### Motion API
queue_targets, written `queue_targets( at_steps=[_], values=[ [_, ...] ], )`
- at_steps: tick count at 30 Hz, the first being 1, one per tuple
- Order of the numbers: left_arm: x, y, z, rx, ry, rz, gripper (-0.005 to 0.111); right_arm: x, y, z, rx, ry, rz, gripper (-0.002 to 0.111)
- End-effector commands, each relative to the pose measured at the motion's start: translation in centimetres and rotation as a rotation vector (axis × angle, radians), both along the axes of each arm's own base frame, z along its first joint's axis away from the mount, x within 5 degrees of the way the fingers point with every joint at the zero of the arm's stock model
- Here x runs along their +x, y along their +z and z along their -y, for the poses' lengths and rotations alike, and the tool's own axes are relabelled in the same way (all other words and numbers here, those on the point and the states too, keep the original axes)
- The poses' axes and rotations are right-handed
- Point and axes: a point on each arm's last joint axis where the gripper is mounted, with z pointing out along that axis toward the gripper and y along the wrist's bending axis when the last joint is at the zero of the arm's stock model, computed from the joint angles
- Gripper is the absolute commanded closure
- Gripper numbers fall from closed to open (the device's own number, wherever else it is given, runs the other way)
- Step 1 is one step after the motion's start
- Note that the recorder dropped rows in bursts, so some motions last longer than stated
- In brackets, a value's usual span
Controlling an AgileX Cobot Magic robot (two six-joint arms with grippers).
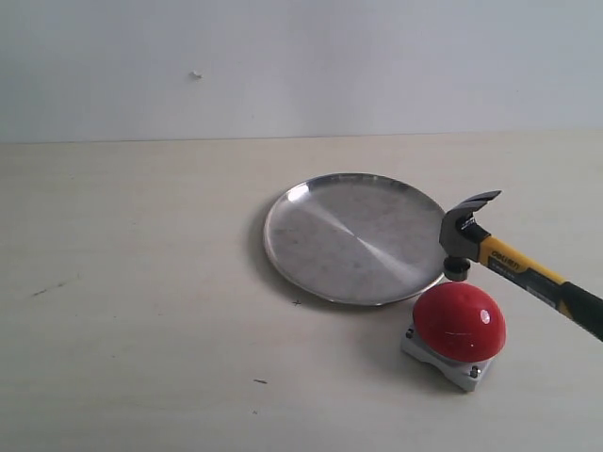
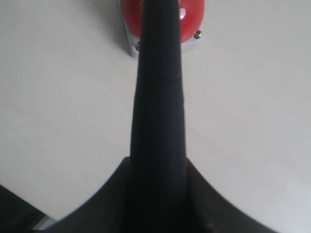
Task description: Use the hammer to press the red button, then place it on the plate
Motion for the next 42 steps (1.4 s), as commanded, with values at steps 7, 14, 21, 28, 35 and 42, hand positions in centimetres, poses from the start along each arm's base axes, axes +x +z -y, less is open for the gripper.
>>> queue_targets(
  at_steps=[7, 14, 21, 28, 35, 42],
  values=[
    [-0.1, -0.1, 0.0, 0.001, 0.0, 0.003, 0.107, 0.7, 0.4, -0.3, 0.031, -0.022, 0.043, 0.108],
    [-0.1, -0.1, 0.0, 0.001, 0.0, 0.003, 0.107, 1.6, 1.1, -0.6, 0.072, -0.024, 0.154, 0.108],
    [-0.1, -0.1, 0.0, 0.001, 0.0, 0.003, 0.107, 2.1, 2.6, -0.8, 0.102, -0.024, 0.236, 0.108],
    [-0.1, -0.1, 0.0, 0.001, 0.0, 0.003, 0.107, 1.7, 4.3, -0.6, 0.076, -0.023, 0.152, 0.108],
    [-0.1, -0.1, 0.0, 0.001, 0.0, 0.003, 0.107, 4.6, 1.8, -1.7, -0.031, -0.02, -0.151, 0.108],
    [-0.1, -0.1, 0.0, 0.001, 0.0, 0.003, 0.107, 4.2, 8.2, -3.0, 0.264, 0.014, 0.19, 0.108]
  ],
)
